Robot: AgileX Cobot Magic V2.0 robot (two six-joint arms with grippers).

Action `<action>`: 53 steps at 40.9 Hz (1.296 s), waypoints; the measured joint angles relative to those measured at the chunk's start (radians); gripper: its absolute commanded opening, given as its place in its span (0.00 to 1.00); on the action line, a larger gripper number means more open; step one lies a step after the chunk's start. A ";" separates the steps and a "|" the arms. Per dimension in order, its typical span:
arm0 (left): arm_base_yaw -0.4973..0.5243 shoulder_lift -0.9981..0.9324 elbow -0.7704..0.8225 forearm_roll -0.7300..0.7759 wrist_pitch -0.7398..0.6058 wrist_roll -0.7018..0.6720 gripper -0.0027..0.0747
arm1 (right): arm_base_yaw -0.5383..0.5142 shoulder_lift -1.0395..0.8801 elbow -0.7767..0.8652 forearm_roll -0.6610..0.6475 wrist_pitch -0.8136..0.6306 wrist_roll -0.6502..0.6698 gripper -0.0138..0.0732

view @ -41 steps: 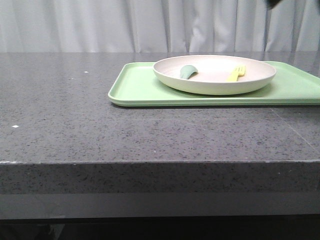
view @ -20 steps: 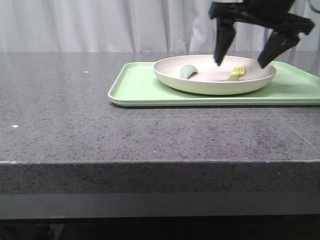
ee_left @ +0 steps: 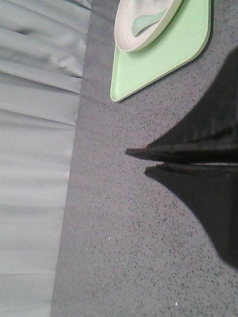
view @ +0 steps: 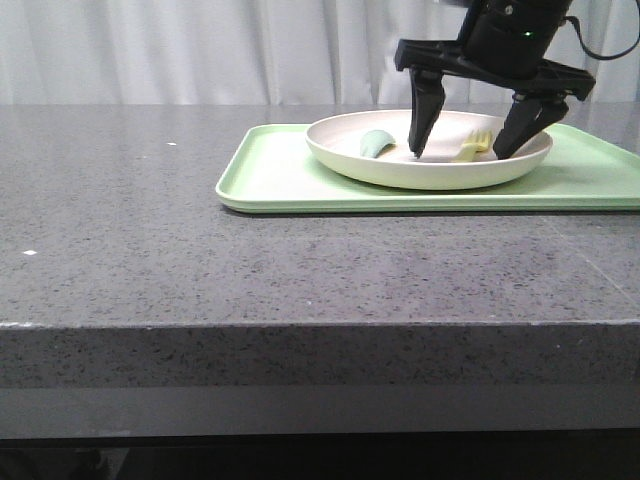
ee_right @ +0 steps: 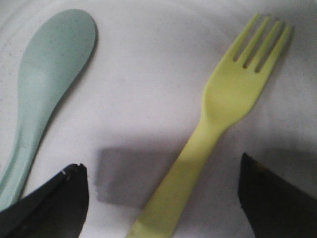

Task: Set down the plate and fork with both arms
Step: 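Close the right gripper on the yellow fork and lift it, then lower the fork onto the tray beside the plate and open the right gripper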

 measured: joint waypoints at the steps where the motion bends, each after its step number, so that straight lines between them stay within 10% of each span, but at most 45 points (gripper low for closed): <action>1: 0.000 0.000 0.000 0.000 0.000 0.000 0.01 | 0.000 0.000 -0.001 -0.001 -0.002 0.000 0.89; 7: 0.000 0.000 0.000 0.000 0.000 0.000 0.01 | 0.000 0.002 -0.002 -0.003 -0.006 0.000 0.81; 23: 0.000 0.000 0.000 0.000 0.000 0.000 0.01 | 0.000 0.008 -0.002 0.003 -0.006 0.002 0.14; 53: 0.000 0.000 0.000 0.000 0.000 0.000 0.01 | -0.193 -0.066 -0.085 -0.069 0.108 -0.034 0.09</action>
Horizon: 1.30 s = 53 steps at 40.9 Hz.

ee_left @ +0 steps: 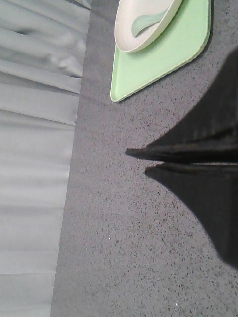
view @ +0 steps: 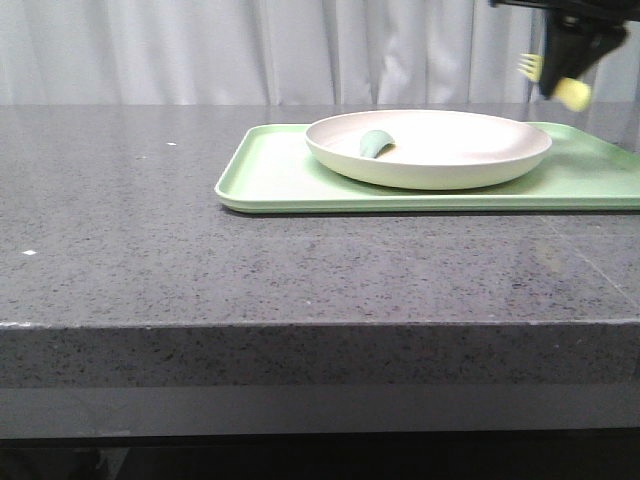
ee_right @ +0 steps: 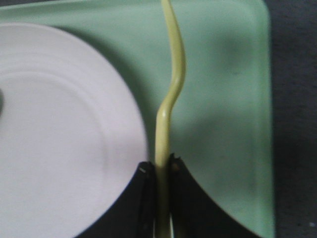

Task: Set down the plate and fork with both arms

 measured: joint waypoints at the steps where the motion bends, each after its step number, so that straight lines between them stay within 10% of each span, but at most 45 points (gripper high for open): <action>1: 0.000 0.000 0.000 0.000 0.000 0.000 0.01 | -0.008 0.005 0.000 -0.002 0.006 -0.005 0.09; 14: 0.000 0.000 0.000 0.000 0.000 0.000 0.01 | -0.022 0.101 0.000 -0.007 0.051 -0.048 0.12; 26: 0.000 0.000 0.000 0.000 0.000 0.000 0.01 | -0.022 0.117 0.000 -0.007 0.063 -0.052 0.61; 36: 0.000 0.000 0.000 0.000 0.000 0.000 0.01 | -0.022 0.006 0.000 -0.007 0.066 -0.060 0.67; 53: 0.000 0.000 0.000 0.000 0.000 0.000 0.01 | -0.022 -0.288 0.062 -0.007 0.104 -0.070 0.08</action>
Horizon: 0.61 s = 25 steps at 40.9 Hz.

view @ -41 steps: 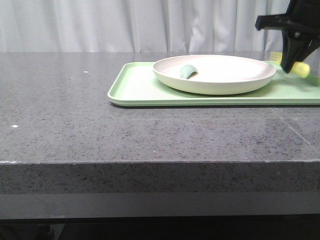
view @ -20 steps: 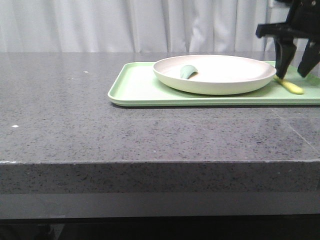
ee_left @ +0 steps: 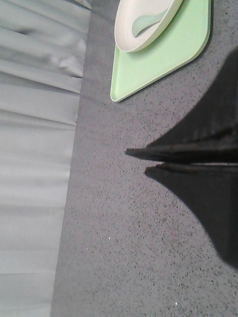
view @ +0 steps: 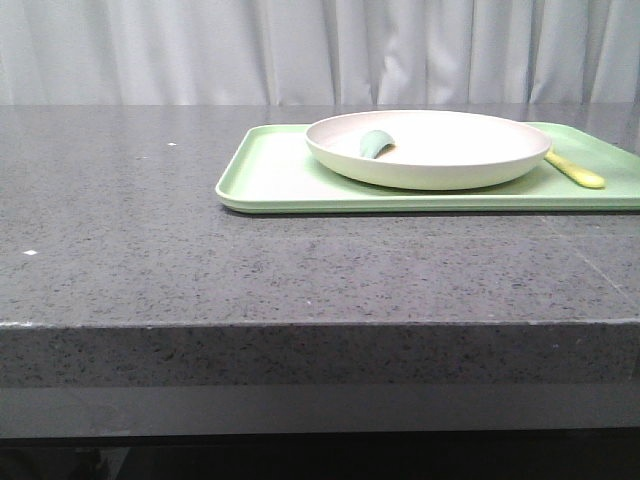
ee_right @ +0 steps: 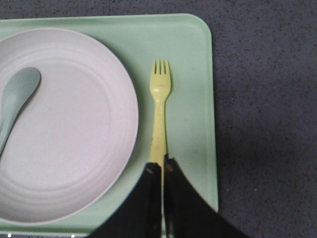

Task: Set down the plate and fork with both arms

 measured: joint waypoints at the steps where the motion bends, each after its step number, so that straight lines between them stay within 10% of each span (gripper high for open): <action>1: 0.000 0.000 0.000 0.000 0.000 0.000 0.01 | 0.002 -0.026 0.025 0.000 -0.006 0.000 0.08; 25: 0.000 0.000 0.000 0.000 0.000 0.000 0.01 | 0.002 -0.822 0.989 0.000 -0.604 -0.067 0.08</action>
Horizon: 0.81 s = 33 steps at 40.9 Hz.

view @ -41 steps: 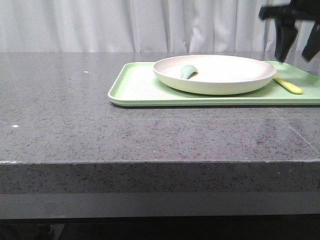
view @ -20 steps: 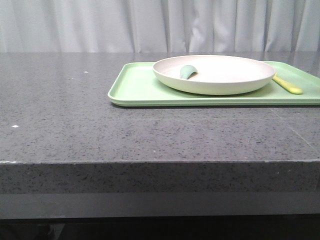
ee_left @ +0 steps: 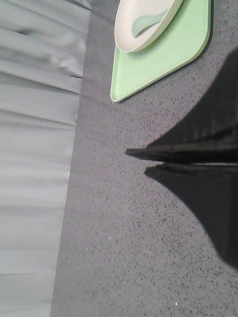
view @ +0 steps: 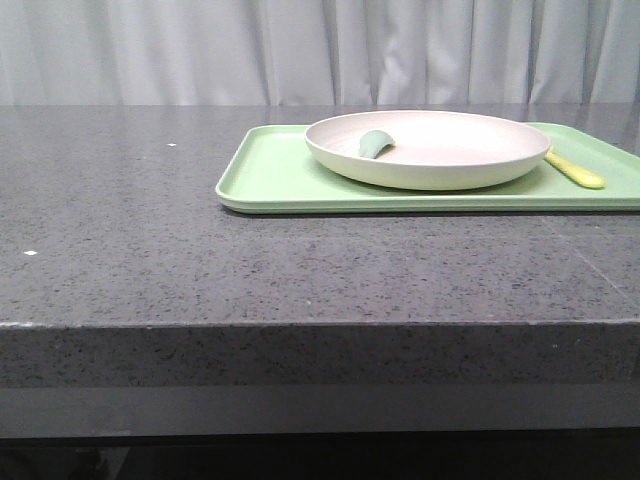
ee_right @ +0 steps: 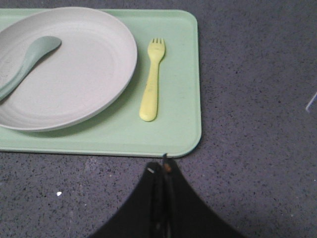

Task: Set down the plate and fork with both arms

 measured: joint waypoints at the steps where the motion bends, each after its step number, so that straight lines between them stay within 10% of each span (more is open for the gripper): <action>1: 0.000 0.000 0.000 0.000 0.000 0.000 0.01 | 0.000 -0.031 0.032 0.000 -0.021 0.000 0.08; 14: 0.000 0.000 0.000 0.000 0.000 0.000 0.01 | 0.000 -0.406 0.317 0.000 -0.190 -0.002 0.08; 33: 0.000 0.000 0.000 0.000 0.000 0.000 0.01 | 0.000 -0.451 0.335 0.000 -0.216 -0.002 0.08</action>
